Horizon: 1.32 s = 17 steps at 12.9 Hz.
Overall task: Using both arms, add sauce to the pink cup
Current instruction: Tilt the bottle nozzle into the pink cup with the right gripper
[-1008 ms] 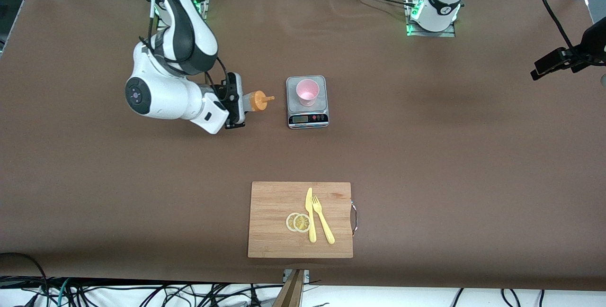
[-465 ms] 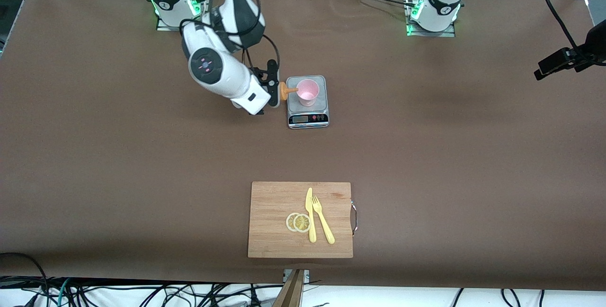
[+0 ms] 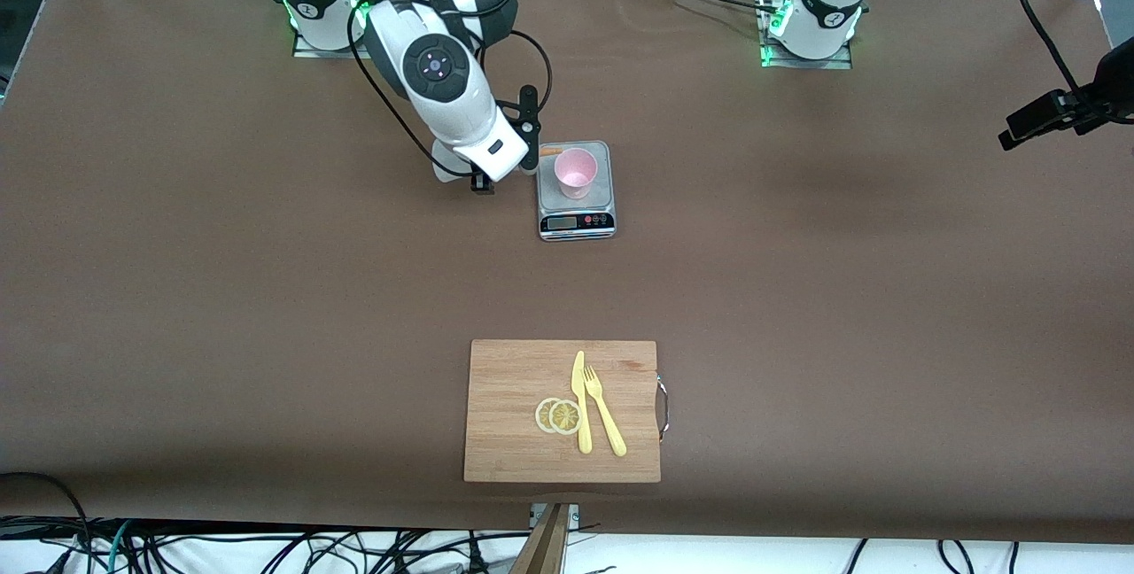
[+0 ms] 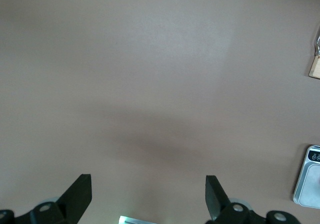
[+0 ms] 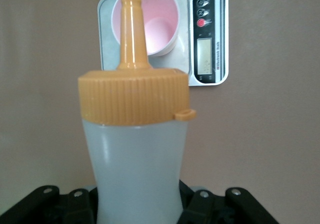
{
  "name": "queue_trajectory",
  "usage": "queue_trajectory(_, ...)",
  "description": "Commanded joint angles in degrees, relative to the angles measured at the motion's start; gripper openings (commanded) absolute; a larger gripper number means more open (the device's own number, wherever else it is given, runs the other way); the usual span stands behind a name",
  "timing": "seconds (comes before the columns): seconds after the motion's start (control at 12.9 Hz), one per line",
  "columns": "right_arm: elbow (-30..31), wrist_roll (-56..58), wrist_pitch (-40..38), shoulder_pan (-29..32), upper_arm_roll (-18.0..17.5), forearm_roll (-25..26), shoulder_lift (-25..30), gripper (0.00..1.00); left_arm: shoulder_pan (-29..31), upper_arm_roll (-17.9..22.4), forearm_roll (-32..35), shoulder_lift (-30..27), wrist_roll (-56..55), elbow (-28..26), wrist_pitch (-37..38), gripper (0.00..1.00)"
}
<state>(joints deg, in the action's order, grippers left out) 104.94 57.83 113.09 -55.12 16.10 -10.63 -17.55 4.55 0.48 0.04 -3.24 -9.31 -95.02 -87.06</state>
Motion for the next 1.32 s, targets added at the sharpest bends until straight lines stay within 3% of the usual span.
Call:
queue_trajectory(0.0,2.98,-1.67,1.68,-1.39,0.16,2.63,1.64,0.0,0.63,-0.22,-0.91,0.34,1.57,0.89,0.93,1.0)
queue_trajectory(1.24,2.55,-16.95,3.45,-7.27,0.25,12.56,-4.15,0.0,0.63,-0.3,-1.09,0.43,1.48,0.97,0.93,1.0)
